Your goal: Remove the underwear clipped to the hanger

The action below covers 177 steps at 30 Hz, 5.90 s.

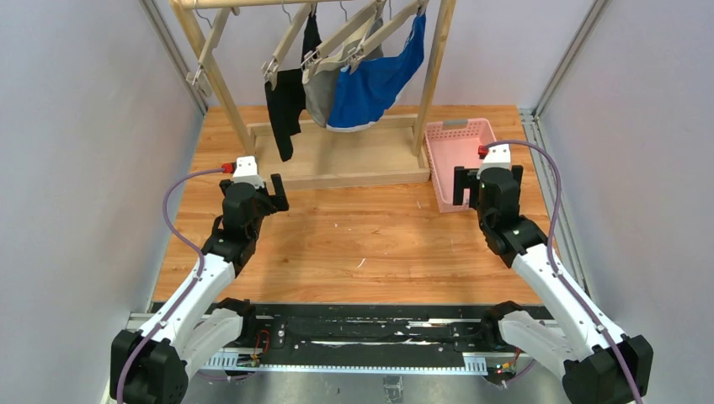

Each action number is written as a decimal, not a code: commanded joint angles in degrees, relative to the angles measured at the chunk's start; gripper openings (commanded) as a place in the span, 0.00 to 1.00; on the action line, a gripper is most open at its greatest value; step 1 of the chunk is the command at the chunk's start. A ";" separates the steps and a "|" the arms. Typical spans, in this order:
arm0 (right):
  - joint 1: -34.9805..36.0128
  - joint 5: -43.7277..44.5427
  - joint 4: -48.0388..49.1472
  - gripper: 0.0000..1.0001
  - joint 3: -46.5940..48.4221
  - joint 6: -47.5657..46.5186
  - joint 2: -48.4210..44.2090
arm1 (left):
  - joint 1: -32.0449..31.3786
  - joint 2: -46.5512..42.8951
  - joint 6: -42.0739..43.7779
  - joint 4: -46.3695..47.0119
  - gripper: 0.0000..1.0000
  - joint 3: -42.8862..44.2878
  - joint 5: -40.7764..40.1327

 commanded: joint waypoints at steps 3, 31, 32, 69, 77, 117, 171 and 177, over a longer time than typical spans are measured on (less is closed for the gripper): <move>1.00 2.47 0.75 0.99 -0.16 -0.75 -1.71 | -0.33 -0.58 0.67 0.59 0.98 -0.29 -0.95; 1.00 -5.48 6.00 0.99 -2.48 0.92 -3.26 | -7.77 -4.30 6.53 -12.51 0.98 23.92 -2.62; 1.00 -5.82 5.90 0.99 -2.41 0.73 -3.54 | -7.76 -4.15 6.29 -12.96 0.98 25.74 -1.27; 1.09 -9.07 4.87 0.99 -1.79 0.50 -4.83 | -7.57 22.53 16.16 -23.65 0.98 74.81 4.96; 1.09 -10.77 4.82 0.98 -1.56 0.98 -3.98 | -1.86 29.25 14.30 -30.80 0.81 89.49 11.03; 1.94 -15.46 6.28 0.97 -3.00 2.48 -5.53 | 3.62 48.33 12.67 -44.48 0.47 108.65 26.84; 2.23 -13.22 10.10 0.98 -8.36 1.27 -8.01 | 3.63 41.43 13.45 -30.70 0.00 97.15 19.25; 2.23 -12.43 10.78 0.98 -8.77 1.82 -7.19 | 3.62 39.14 13.71 -29.99 0.00 93.97 19.10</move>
